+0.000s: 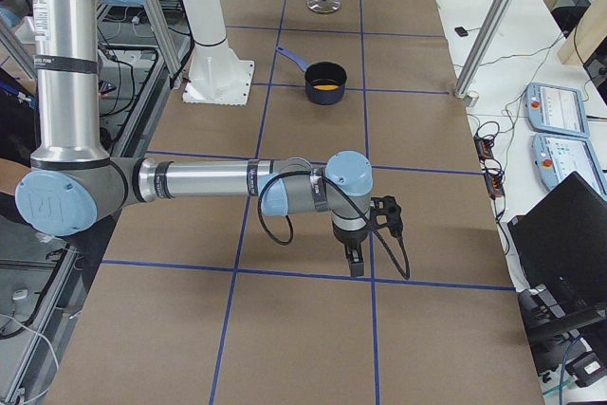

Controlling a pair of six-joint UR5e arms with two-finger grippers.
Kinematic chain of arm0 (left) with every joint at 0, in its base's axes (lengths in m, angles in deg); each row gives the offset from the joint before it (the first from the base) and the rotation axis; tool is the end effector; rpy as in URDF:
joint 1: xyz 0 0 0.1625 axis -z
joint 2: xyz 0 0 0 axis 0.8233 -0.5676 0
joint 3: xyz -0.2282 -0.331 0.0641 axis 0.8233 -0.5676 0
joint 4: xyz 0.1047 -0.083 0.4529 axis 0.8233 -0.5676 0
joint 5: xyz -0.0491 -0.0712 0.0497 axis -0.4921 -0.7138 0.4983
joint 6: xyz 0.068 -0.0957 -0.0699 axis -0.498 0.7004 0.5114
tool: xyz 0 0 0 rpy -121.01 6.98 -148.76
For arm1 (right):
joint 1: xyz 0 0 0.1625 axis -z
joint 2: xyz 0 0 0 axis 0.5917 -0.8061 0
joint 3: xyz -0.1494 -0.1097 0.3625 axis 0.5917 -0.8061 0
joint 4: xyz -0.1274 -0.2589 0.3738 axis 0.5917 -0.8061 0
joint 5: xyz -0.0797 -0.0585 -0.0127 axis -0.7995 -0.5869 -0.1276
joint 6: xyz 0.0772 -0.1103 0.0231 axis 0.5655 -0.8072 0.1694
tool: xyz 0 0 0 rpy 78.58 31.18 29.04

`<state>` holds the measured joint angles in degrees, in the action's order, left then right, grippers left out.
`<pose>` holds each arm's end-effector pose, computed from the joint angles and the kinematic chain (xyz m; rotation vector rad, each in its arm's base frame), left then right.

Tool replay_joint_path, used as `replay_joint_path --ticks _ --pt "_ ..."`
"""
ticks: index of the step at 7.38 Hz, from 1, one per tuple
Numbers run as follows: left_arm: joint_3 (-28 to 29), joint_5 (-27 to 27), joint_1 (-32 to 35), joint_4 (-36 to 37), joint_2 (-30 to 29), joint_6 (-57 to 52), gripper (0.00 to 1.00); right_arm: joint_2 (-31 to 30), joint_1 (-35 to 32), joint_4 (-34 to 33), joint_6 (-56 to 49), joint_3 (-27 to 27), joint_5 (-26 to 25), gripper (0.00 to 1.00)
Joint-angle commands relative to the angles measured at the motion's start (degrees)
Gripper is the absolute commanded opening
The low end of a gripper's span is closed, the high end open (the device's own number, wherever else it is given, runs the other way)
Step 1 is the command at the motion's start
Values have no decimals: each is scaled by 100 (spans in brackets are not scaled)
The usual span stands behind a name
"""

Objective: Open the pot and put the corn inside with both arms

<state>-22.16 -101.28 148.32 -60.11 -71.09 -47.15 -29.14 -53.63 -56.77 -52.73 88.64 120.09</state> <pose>-0.0573 -0.4856 0.6334 0.0796 0.8253 -0.0125 0.0448 -0.5539 0.6244 0.1792 -0.6925 -0.0937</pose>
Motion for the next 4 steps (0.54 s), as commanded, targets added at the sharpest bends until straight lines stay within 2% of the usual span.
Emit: replay_joint_path --ticks 1,4 --pt "-7 -3 0 -36 0 2 98 56 0 -45 10 3 182 100" --pt "-7 -12 0 -36 0 -7 98 56 0 -37 203 21 209 100"
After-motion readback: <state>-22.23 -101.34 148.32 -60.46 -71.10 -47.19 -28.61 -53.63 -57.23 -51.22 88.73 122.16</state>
